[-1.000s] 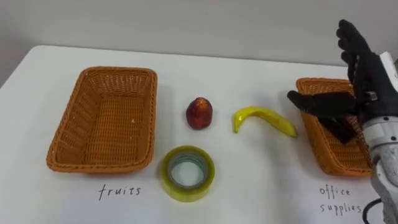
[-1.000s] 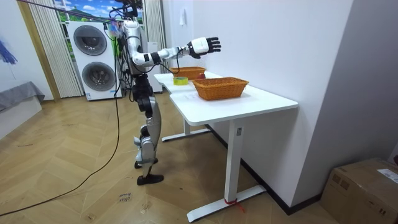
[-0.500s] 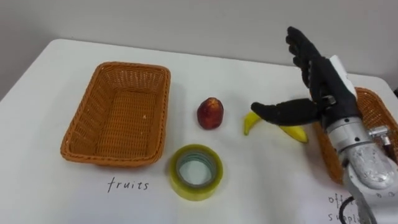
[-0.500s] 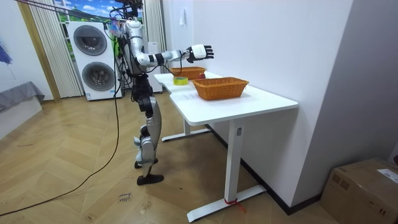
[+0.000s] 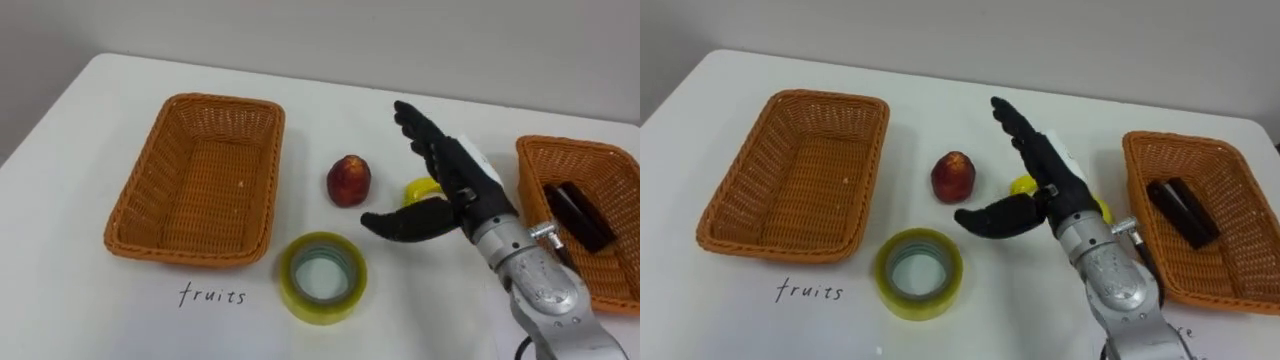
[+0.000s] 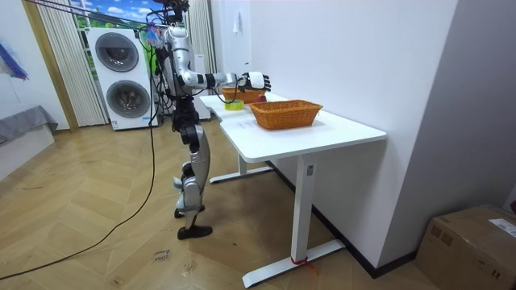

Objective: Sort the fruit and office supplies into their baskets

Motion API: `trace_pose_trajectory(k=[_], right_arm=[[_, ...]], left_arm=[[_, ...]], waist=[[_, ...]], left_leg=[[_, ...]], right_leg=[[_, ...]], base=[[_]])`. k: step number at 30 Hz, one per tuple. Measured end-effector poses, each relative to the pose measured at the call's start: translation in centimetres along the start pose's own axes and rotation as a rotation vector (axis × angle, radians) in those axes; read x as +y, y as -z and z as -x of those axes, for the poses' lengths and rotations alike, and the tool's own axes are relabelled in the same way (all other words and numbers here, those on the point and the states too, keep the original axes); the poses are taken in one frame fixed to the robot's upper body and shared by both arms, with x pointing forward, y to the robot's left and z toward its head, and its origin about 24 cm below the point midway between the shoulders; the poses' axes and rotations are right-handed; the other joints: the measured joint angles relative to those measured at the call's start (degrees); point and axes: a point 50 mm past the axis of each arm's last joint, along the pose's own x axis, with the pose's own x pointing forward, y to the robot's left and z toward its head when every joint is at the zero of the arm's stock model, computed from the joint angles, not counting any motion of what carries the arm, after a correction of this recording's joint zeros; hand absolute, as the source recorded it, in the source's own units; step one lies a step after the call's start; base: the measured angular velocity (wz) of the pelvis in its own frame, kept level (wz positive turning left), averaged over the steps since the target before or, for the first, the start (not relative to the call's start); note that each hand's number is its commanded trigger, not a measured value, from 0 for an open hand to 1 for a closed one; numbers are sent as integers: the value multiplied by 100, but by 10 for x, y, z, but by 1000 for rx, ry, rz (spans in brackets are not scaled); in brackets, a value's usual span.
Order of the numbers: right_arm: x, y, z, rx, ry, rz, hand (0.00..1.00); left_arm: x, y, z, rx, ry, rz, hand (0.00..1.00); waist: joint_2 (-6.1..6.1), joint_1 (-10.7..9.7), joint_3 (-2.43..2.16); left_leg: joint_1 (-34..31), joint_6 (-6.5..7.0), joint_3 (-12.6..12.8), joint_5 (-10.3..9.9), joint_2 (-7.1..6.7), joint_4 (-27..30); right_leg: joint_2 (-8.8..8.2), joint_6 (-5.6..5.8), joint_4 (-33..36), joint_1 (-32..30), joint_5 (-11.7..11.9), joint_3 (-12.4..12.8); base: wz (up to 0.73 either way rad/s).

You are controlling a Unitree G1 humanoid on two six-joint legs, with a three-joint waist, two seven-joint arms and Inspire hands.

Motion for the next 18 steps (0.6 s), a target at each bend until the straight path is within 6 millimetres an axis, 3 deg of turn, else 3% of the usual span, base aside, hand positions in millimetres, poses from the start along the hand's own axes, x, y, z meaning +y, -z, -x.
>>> trace_pose_trajectory(k=[7, 18], right_arm=[[17, 1, -2, 22, -78, 74, 0], [26, -1, -4, 12, -97, 71, 0]], left_arm=[[-1, -11, 0, -36, 0, -29, 0], [-3, -15, 0, -51, 7, -46, 0]], waist=[[10, 24, 1], [18, 123, -1]], left_leg=[[-93, 6, -79, 4, -25, 96], [-108, 26, -89, 17, -51, 112]], right_leg=[[-24, 0, 1, -14, 0, -73], [-56, 9, 29, 1, 9, -102]], base=[[7], [0]])
